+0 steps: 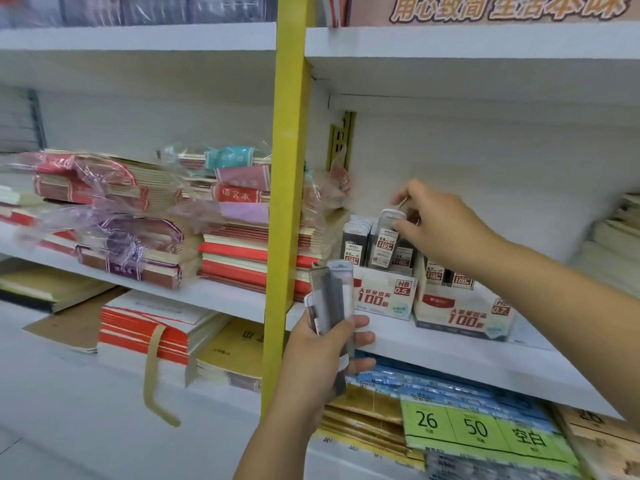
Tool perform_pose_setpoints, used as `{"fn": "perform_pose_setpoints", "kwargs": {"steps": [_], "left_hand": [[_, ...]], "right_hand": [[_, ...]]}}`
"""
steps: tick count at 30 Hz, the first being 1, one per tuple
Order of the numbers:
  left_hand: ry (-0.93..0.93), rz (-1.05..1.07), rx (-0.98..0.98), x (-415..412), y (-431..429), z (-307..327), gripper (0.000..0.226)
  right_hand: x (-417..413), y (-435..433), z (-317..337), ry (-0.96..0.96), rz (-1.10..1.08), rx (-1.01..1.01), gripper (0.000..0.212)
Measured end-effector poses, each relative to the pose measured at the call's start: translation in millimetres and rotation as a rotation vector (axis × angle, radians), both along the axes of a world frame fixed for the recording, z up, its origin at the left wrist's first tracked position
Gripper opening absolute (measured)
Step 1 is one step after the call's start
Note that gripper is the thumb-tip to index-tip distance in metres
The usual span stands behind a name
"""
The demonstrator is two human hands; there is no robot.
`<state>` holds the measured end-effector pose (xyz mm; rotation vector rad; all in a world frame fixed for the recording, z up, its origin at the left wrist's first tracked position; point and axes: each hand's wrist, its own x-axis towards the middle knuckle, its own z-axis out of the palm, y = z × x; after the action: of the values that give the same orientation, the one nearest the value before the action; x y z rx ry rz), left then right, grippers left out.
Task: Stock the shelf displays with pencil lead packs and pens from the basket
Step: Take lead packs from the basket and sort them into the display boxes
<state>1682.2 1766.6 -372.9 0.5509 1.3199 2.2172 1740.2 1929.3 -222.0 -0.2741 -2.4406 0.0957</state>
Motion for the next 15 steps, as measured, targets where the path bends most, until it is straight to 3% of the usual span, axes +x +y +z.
{"fn": "perform_pose_setpoints", "kwargs": {"steps": [4,8,10,12,15], "left_hand": [[0.020,-0.018,-0.022,-4.8,-2.8,-2.6,0.029],[0.035,-0.078,-0.034,-5.1,-6.8,-2.7,0.035],[0.055,-0.121,-0.029,-2.4,-8.4,-0.7,0.045],[0.086,-0.154,-0.027,1.4,-9.1,0.7,0.057],[0.149,-0.230,-0.067,10.2,-9.0,0.6,0.036]], "right_hand": [[-18.7,5.5,-10.5,-0.063,-0.044,0.172,0.018],[-9.2,-2.0,-25.1,0.027,-0.109,0.248,0.032],[8.4,-14.6,-39.1,0.098,-0.017,0.076,0.035],[29.9,-31.2,-61.0,0.107,0.150,-0.232,0.034],[51.5,-46.8,-91.9,0.103,0.319,-0.608,0.041]]}}
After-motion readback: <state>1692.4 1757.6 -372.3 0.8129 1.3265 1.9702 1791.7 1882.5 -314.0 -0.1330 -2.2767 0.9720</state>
